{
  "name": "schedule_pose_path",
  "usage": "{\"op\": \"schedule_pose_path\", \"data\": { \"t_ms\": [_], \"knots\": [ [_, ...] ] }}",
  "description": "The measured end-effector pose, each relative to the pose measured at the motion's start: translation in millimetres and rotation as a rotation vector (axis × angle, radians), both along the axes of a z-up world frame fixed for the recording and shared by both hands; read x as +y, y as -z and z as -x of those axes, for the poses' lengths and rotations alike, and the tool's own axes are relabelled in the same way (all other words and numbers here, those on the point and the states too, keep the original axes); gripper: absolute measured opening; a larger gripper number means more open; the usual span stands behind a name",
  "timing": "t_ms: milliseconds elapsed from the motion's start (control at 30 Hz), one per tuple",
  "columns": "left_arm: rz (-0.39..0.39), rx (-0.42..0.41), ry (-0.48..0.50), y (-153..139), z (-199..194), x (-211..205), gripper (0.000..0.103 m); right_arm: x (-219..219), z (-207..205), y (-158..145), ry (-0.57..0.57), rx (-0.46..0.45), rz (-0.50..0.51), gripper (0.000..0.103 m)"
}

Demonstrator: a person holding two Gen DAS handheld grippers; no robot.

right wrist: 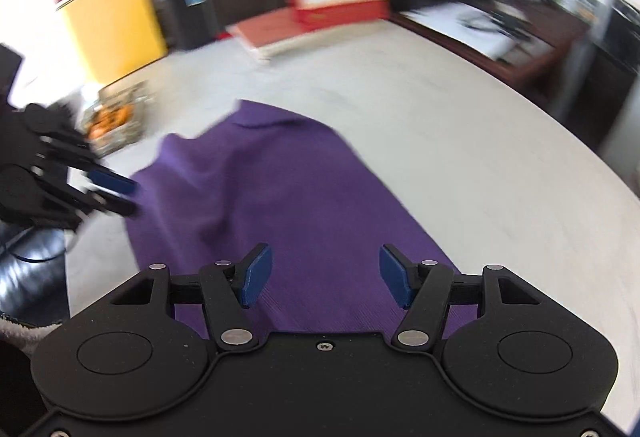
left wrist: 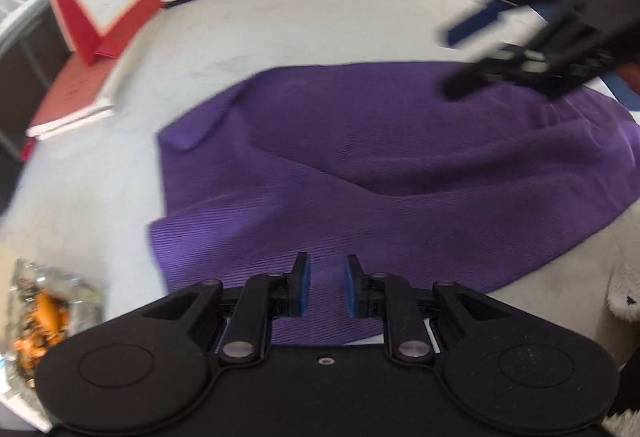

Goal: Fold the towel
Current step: 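Release the towel and smooth it flat with both grippers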

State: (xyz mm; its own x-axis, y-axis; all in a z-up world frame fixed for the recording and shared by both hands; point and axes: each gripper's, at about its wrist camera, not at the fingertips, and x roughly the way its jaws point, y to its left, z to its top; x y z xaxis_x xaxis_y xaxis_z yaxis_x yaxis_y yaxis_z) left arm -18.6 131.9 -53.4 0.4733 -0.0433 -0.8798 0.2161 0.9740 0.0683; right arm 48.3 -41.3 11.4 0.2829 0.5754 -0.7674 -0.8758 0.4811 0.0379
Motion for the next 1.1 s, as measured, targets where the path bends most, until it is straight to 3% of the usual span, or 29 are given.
{"op": "schedule_pose_path", "data": {
  "t_ms": [133, 333, 500, 667, 1100],
  "knots": [
    [-0.029, 0.036, 0.007, 15.2, 1.9, -0.6, 0.017, 60.5, -10.5, 10.6, -0.102, -0.043, 0.021, 0.057],
    [0.025, 0.063, -0.064, 18.5, 10.2, 20.0, 0.025, 112.2, -39.2, 28.9, -0.135, 0.0, 0.014, 0.045],
    [0.044, 0.093, -0.102, 20.9, 20.8, 35.1, 0.027, 118.6, -52.3, 49.7, -0.151, 0.018, 0.053, 0.035],
    [0.03, 0.11, -0.097, 22.7, 16.2, 32.9, 0.028, 112.5, -55.5, 65.6, -0.164, -0.006, 0.105, 0.034],
    [-0.004, 0.093, -0.057, 33.6, -6.9, 40.1, 0.03, 73.7, -108.3, 64.7, 0.024, 0.005, 0.102, 0.034]
  ]
}}
